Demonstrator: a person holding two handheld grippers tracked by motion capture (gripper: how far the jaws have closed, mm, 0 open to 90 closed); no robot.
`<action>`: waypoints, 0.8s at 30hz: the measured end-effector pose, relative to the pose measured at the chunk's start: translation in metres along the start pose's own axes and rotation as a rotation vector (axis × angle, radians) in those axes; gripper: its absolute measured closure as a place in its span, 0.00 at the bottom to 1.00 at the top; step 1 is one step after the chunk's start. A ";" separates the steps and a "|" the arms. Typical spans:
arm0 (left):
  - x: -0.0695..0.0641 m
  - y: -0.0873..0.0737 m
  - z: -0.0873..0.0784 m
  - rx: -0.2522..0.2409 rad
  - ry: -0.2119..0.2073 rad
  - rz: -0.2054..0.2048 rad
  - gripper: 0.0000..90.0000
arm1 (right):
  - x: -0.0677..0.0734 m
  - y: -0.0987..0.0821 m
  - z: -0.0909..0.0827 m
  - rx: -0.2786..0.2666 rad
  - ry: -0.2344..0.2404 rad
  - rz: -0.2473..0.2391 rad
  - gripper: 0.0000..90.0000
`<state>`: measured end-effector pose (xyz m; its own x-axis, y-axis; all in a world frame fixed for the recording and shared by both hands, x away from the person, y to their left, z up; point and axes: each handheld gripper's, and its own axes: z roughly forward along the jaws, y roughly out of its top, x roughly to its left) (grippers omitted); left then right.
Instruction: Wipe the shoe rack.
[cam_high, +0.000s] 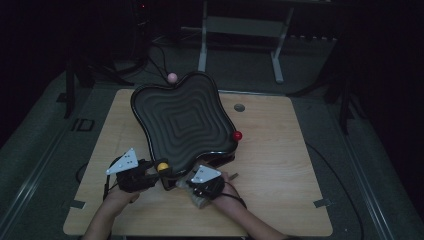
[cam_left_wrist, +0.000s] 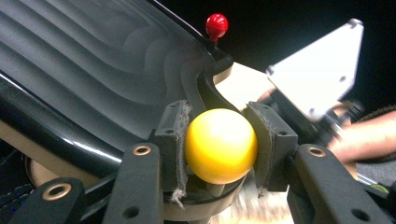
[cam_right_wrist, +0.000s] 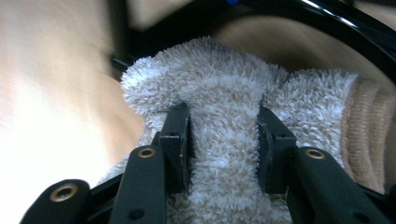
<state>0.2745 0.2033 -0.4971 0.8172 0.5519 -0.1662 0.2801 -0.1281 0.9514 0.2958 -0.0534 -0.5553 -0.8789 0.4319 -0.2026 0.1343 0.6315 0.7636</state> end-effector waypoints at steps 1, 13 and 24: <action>0.000 0.000 0.000 -0.001 0.001 0.000 0.66 | 0.006 0.003 0.003 -0.005 0.016 -0.010 0.68; 0.001 0.000 -0.001 0.004 -0.006 -0.001 0.66 | 0.000 0.005 0.002 0.026 0.019 -0.046 0.68; 0.000 0.001 0.001 0.005 -0.001 0.001 0.66 | -0.073 -0.037 -0.031 0.107 -0.166 0.096 0.66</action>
<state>0.2750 0.2027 -0.4965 0.8183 0.5506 -0.1653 0.2812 -0.1327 0.9504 0.3404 -0.1282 -0.5497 -0.7732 0.5882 -0.2370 0.2695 0.6431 0.7168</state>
